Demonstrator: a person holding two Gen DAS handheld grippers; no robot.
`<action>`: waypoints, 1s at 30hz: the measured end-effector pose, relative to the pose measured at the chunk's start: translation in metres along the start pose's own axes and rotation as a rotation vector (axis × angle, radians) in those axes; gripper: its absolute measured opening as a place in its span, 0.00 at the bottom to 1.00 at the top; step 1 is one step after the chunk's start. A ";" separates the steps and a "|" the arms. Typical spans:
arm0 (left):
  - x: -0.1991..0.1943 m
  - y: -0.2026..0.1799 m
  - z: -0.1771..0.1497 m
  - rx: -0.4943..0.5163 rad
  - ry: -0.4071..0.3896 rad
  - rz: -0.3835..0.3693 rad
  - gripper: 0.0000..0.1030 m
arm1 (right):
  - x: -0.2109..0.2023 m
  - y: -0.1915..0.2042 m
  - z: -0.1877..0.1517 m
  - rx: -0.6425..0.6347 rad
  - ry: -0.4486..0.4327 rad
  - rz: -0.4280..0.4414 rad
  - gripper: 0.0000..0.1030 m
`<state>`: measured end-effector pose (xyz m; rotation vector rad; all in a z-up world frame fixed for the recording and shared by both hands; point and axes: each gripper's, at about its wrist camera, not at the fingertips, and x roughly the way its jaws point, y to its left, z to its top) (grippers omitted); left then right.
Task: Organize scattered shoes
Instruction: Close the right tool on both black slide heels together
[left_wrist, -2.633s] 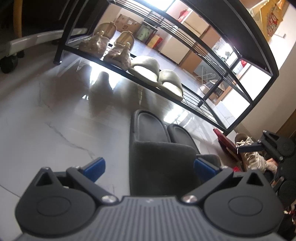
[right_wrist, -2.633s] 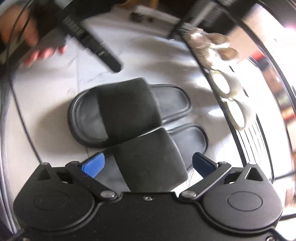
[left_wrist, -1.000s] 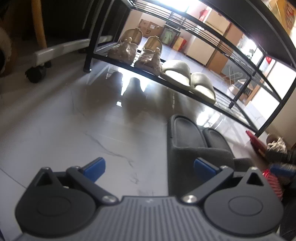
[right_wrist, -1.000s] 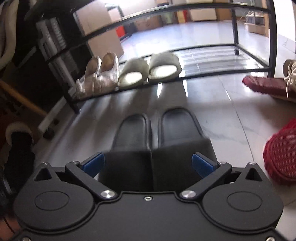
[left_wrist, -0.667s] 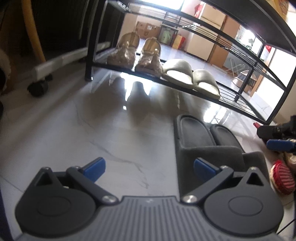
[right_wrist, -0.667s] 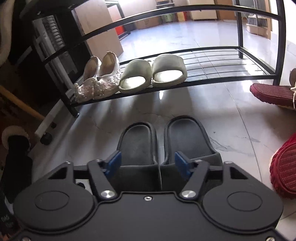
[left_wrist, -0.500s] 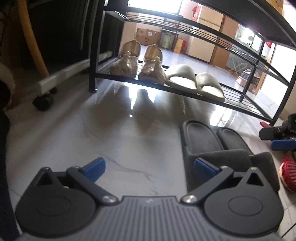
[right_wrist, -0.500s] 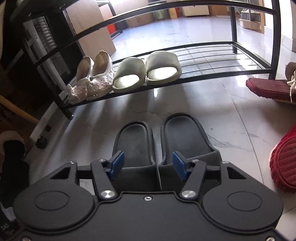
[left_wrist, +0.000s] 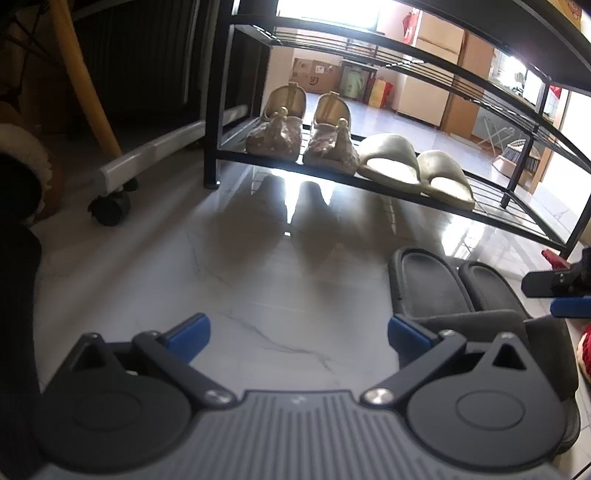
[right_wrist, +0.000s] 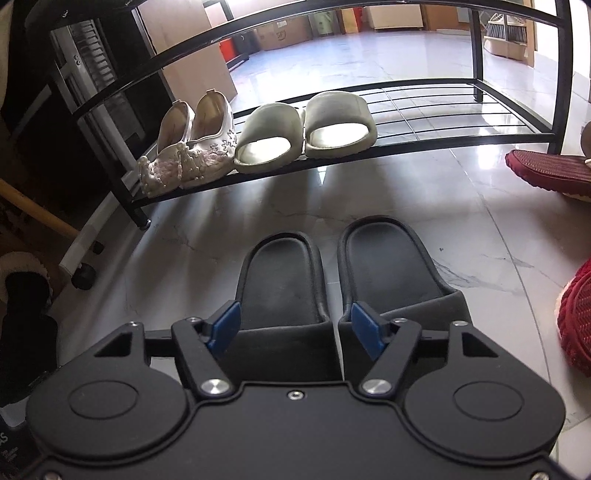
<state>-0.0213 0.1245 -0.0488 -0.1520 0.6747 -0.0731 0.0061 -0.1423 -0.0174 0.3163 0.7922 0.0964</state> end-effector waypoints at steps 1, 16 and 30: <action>0.000 0.000 0.000 0.002 0.000 -0.001 0.99 | 0.003 0.000 0.005 -0.004 0.022 -0.004 0.66; -0.002 -0.007 0.003 0.068 -0.037 0.005 0.99 | 0.064 0.001 0.064 -0.043 0.405 -0.064 0.72; -0.004 -0.001 0.011 0.027 -0.064 -0.011 0.99 | 0.117 0.015 0.066 -0.023 0.689 -0.180 0.69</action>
